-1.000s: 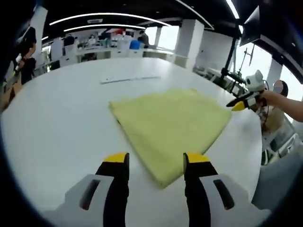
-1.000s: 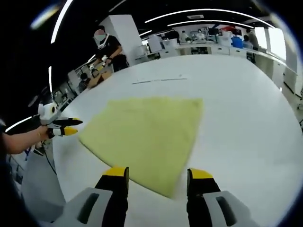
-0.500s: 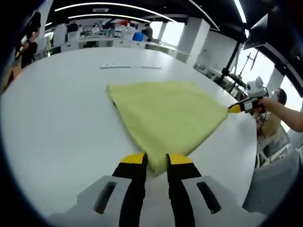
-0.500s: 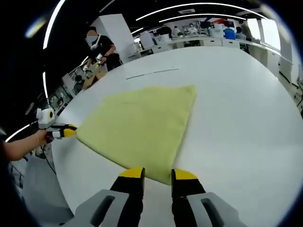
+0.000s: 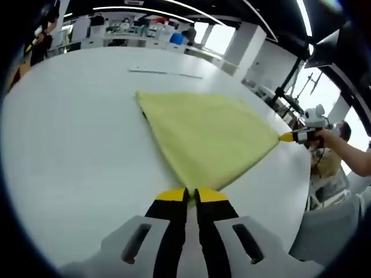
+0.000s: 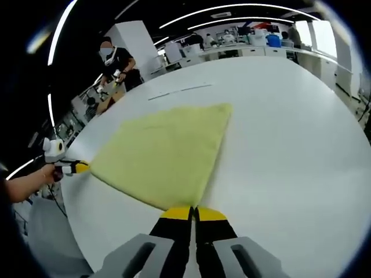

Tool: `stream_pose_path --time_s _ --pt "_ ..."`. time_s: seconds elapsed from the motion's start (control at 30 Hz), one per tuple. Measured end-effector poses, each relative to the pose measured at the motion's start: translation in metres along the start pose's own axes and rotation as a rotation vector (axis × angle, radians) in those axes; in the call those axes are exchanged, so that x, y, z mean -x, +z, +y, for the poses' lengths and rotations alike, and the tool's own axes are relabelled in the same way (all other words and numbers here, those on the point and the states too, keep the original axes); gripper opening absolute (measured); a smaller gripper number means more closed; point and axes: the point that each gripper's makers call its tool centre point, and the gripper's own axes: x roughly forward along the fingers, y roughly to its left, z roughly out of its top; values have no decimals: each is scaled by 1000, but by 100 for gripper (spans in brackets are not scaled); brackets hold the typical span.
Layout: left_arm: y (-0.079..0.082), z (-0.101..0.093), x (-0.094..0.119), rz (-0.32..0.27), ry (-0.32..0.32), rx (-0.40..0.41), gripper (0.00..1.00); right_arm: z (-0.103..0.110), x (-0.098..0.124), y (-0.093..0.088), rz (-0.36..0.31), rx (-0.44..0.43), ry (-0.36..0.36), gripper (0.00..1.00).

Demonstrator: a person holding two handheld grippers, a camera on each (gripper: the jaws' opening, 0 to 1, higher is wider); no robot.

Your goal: Fold the garment on the visible template until the final outline fits inside the template.

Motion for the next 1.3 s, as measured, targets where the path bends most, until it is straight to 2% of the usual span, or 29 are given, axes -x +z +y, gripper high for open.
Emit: stream_pose_path --time_s 0.03,0.17,0.43,0.7,0.97,1.3 --pt "0 2 1 0 24 -19 2 0 0 0 -3 3 1 0" --pt "-1 -1 0 -1 27 -49 0 1 0 -3 4 31 2 0" --pt "-3 0 2 -1 33 -28 0 1 2 -8 8 43 13 0" --pt "-15 -8 7 8 24 -34 0 2 7 -16 25 77 16 0" --pt "-19 -12 11 -1 30 -31 0 4 13 -23 29 83 16 0" --pt "-28 -21 14 15 42 -71 0 4 18 -29 35 94 8 0"
